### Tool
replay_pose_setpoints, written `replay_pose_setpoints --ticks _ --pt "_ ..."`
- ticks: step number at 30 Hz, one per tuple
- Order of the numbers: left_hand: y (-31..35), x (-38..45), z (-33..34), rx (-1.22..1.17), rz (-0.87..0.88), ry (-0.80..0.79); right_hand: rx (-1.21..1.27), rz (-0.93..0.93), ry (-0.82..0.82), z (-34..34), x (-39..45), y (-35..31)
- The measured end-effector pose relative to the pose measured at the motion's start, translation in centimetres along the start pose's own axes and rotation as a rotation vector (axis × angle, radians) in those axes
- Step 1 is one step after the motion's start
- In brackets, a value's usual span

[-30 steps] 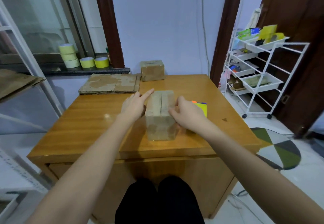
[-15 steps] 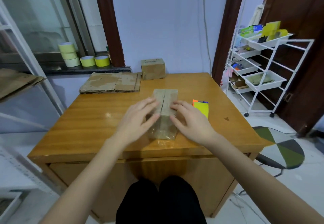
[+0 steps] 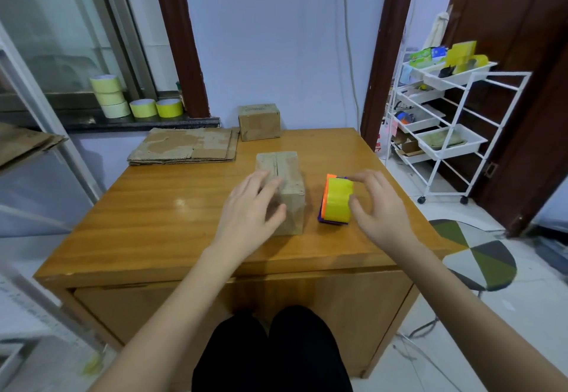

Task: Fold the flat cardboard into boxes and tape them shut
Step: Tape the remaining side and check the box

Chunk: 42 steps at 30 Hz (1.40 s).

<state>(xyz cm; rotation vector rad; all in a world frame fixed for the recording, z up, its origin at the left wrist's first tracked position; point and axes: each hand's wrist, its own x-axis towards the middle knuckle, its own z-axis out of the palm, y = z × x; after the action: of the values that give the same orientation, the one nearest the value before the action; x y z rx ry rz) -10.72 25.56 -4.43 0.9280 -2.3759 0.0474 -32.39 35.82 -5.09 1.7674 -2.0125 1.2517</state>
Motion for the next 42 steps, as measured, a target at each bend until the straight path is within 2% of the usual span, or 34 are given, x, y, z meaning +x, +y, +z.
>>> replay_pose_setpoints --ticks 3,5,9,11,15,19,25,28,30,36,40,42 --pt "3.9 -0.8 0.9 -0.053 0.156 0.074 -0.038 0.085 -0.074 -0.4 -1.2 1.7" --pt "6.3 -1.6 2.5 -0.076 0.176 0.045 -0.051 0.124 -0.153 0.1 -2.1 2.3" --pt "8.6 -2.2 5.7 -0.068 0.028 -0.083 -0.02 0.213 -0.299 1.9 -3.0 2.5" --pt "9.3 -2.1 6.2 -0.091 -0.06 -0.159 -0.003 0.247 -0.321 2.3 -3.0 2.5" --pt "9.9 -1.4 7.0 -0.097 -0.204 -0.199 0.058 0.254 -0.28 3.0 -2.8 2.5" --pt "10.5 -0.7 8.1 -0.154 -0.278 -0.166 0.08 0.248 -0.291 3.3 -2.7 2.2" --pt "12.4 -0.5 8.4 -0.084 -0.303 -0.146 0.101 0.256 -0.247 2.1 -3.3 1.8" --pt "12.3 -0.3 8.3 -0.063 -0.289 -0.048 0.117 0.241 -0.239 1.4 -3.8 1.2" --pt "12.1 -0.1 8.4 -0.065 -0.282 0.014 0.143 0.246 -0.222 0.9 -4.0 0.7" --pt "11.7 0.1 7.1 -0.171 -0.213 0.065 0.209 0.269 -0.214 -0.2 -4.2 -0.1" --pt "11.3 0.6 4.6 -0.277 -0.197 0.097 0.246 0.177 -0.169 -1.2 -4.2 -0.3" --pt "11.0 1.2 3.1 -0.321 -0.194 0.095 0.177 0.018 -0.086 -2.1 -3.8 -0.4"
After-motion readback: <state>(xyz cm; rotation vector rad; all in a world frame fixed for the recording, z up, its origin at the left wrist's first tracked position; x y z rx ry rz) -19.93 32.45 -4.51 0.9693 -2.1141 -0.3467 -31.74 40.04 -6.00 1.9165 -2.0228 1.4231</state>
